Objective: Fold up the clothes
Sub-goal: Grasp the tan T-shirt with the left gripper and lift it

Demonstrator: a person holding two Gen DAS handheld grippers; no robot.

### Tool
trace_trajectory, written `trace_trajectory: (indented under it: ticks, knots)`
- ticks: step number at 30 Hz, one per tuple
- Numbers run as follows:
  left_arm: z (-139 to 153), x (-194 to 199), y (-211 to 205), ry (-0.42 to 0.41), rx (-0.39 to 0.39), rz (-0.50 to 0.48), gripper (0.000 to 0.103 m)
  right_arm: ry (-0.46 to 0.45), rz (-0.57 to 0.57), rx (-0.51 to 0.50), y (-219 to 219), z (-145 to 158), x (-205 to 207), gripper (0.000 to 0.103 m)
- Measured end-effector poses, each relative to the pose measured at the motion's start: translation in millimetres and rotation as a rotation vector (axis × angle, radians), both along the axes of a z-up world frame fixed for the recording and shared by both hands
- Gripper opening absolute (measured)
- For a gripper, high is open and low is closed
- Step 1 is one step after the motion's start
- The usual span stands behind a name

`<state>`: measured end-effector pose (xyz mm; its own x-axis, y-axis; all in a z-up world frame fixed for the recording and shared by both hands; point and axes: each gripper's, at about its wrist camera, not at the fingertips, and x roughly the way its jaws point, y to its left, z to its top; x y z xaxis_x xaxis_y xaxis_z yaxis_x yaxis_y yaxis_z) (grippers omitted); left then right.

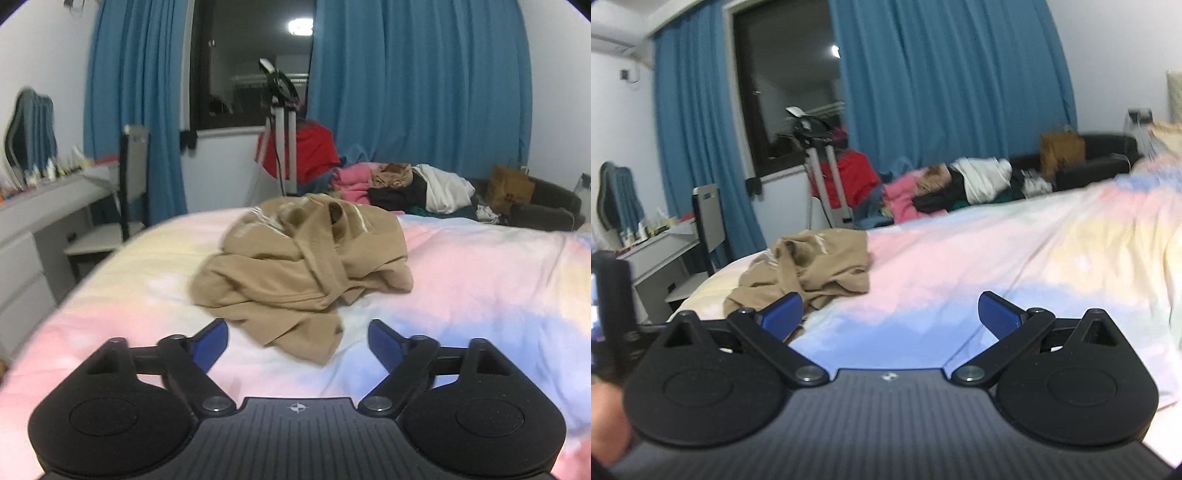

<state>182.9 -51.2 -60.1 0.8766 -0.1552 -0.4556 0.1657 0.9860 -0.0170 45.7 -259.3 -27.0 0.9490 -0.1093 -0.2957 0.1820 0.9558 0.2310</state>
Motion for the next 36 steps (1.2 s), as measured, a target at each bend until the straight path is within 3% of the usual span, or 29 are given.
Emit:
trace_trajectory:
  ticks: [4,7,9,11,16,26,31,36]
  knots:
    - [-14,54,-15,0.018,-0.109,0.014,0.067,0.036,-0.062,0.051,-24,-14,15,0.103]
    - [-23,86,-26,0.008,-0.128,0.014,0.060,0.068,-0.104,0.113,-41,-26,30,0.103]
    - [-26,96,-27,0.010,-0.127,0.017,0.047,0.085,-0.120,0.136,-48,-35,42,0.103]
    - [-30,107,-28,0.011,-0.126,0.021,0.013,0.091,-0.121,0.138,-48,-41,50,0.103]
    - [-35,125,-28,0.004,-0.124,0.015,0.009,0.107,-0.101,0.144,-44,-54,64,0.103]
    - [57,7,26,-0.205,-0.172,-0.096,0.007,0.010,-0.061,0.107,-30,-39,48,0.103]
    - [108,-62,38,-0.294,-0.175,-0.206,0.006,-0.062,-0.046,0.092,-29,-22,27,0.103]
    - [139,-135,43,-0.355,-0.180,-0.311,0.006,-0.140,0.032,0.079,-20,-3,0,0.103]
